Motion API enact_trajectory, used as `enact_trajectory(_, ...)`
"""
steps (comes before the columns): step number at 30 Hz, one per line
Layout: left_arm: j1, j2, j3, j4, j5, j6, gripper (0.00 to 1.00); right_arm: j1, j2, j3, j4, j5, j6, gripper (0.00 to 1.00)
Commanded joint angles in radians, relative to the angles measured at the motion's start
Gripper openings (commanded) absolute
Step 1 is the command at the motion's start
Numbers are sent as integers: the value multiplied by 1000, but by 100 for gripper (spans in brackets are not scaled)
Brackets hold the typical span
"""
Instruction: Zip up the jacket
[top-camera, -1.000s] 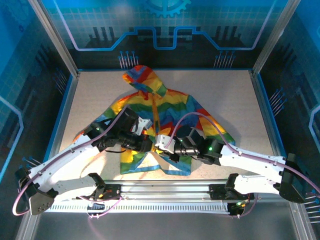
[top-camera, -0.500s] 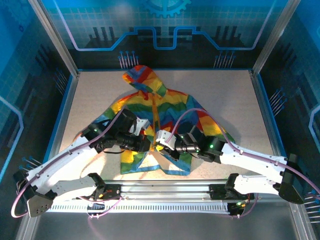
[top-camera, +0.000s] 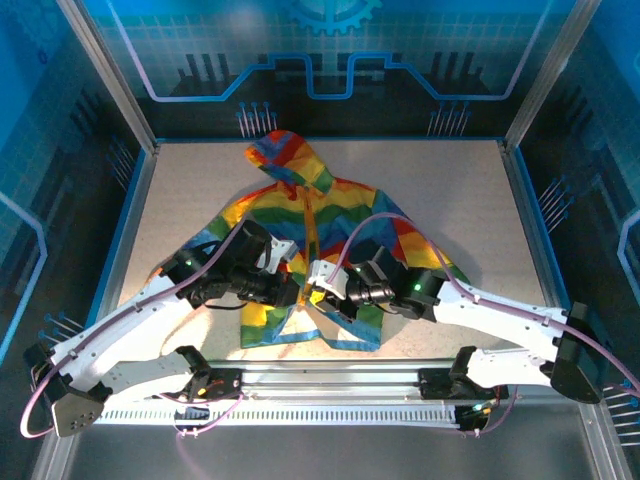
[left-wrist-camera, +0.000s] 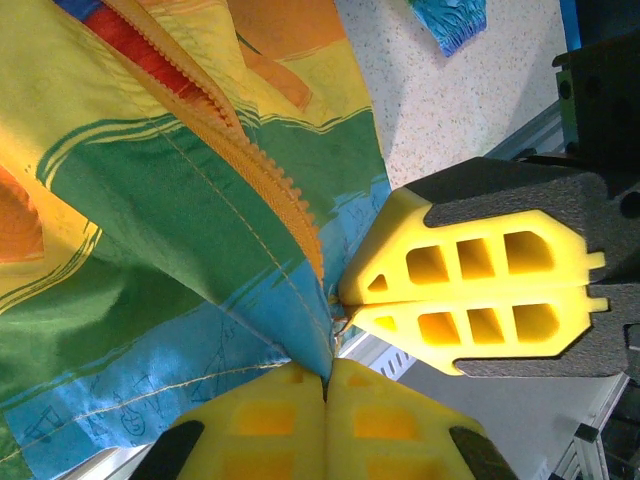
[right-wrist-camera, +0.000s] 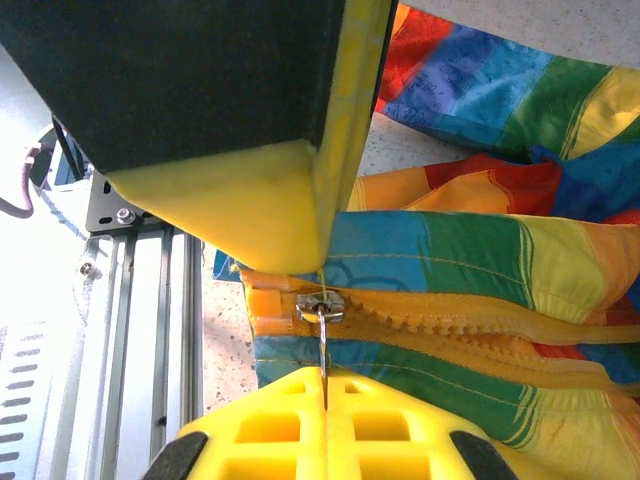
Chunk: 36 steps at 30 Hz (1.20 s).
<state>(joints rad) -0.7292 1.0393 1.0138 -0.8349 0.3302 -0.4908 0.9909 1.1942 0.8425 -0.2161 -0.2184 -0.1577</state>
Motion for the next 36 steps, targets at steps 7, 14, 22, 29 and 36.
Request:
enact_trajectory(7, 1, -22, -4, -50, 11, 7, 0, -30, 50, 110, -126, 97, 88, 0)
enact_trajectory(14, 2, -20, -34, -40, 27, -23, 0, -55, 56, 108, -143, 150, 177, 0)
enact_trajectory(22, 2, -28, -43, -7, 19, -30, 0, -51, 39, 84, -83, 57, 157, 0)
enact_trajectory(29, 2, -36, -53, 6, 43, -41, 0, -61, 96, 118, -123, 96, 159, 0)
enact_trajectory(36, 3, -56, -72, 6, 35, -45, 0, -82, 153, 138, -100, 89, 170, 0)
